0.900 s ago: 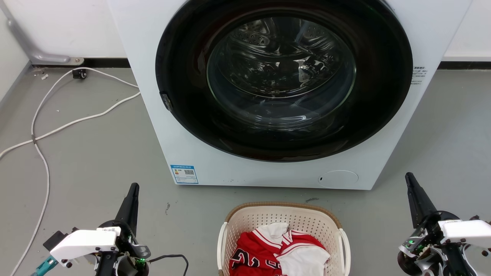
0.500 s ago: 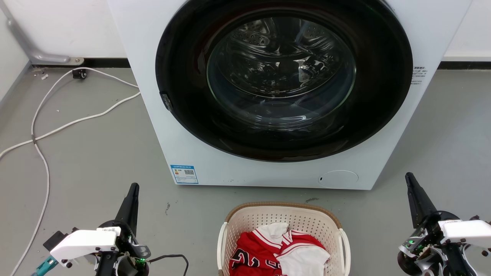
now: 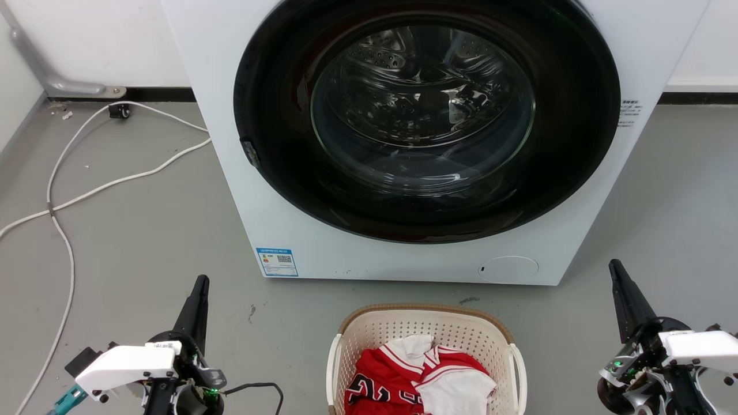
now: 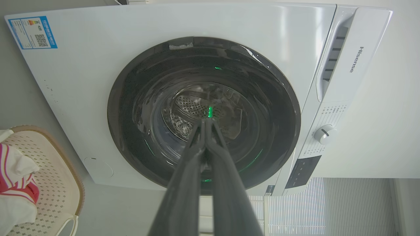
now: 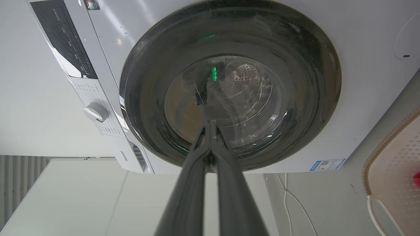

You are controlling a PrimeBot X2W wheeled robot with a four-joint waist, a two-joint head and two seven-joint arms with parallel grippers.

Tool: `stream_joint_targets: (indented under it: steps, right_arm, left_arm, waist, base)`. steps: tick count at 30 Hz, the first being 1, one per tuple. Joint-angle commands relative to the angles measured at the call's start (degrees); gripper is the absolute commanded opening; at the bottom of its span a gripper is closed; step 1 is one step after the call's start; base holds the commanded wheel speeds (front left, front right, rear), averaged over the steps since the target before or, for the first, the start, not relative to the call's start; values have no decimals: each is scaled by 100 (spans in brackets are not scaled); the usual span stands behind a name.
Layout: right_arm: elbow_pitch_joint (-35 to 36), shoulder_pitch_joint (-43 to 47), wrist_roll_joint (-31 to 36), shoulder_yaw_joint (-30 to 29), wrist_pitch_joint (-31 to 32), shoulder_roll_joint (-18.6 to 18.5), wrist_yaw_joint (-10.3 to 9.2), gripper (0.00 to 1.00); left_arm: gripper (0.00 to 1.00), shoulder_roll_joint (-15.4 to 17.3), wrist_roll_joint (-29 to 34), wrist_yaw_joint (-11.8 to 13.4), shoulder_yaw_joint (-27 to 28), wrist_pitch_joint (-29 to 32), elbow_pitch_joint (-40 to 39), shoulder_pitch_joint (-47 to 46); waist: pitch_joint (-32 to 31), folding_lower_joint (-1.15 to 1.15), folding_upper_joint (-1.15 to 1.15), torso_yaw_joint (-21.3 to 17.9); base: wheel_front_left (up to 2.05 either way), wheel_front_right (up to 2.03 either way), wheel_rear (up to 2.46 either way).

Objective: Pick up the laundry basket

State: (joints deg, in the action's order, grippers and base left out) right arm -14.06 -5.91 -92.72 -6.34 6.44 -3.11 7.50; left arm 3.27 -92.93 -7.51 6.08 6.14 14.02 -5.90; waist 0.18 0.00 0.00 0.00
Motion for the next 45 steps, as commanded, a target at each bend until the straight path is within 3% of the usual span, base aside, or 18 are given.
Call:
stream_joint_targets:
  steps: [1, 3, 4, 26, 35, 40, 45]
  right_arm:
    - [-5, -66, 39, -9, 16, 17, -2, 0]
    - [-6, -66, 40, -10, 17, 18, -2, 0]
    - [-12, 10, 1, 0, -4, 2, 0, 100]
    - [93, 259, 479, 137, -568, 11, 0, 100]
    - [-49, 160, 1473, -10, -776, 12, 0, 100]
    - [157, 155, 2296, -96, -866, 12, 0, 100]
    - [579, 159, 3474, -221, -966, 12, 0, 100]
  left_arm:
    - [0, -6, 26, -14, 19, 20, 8, -57]
    - [0, -7, 28, -14, 21, 22, 8, -57]
    - [100, -4, 1, 1, 0, -4, 14, 9]
    - [100, -22, 549, 2, -101, -560, -168, 239]
    - [100, -23, 1309, 184, 216, -765, -265, 234]
    - [100, -23, 1658, 264, 290, -853, -479, 223]
    - [100, -23, 2481, 373, 273, -953, -882, 237]
  waist:
    - [0, 0, 0, 0]
    - [0, 0, 0, 0]
    - [0, 0, 0, 0]
    - [12, 0, 0, -4]
    - [34, 0, 0, -13]
    - [56, 0, 0, -16]
    - [89, 0, 0, -16]
  base:
    - [0, 0, 0]
    - [0, 0, 0]
    - [0, 0, 0]
    - [0, 0, 0]
    - [0, 0, 0]
    - [0, 0, 0]
    - [0, 0, 0]
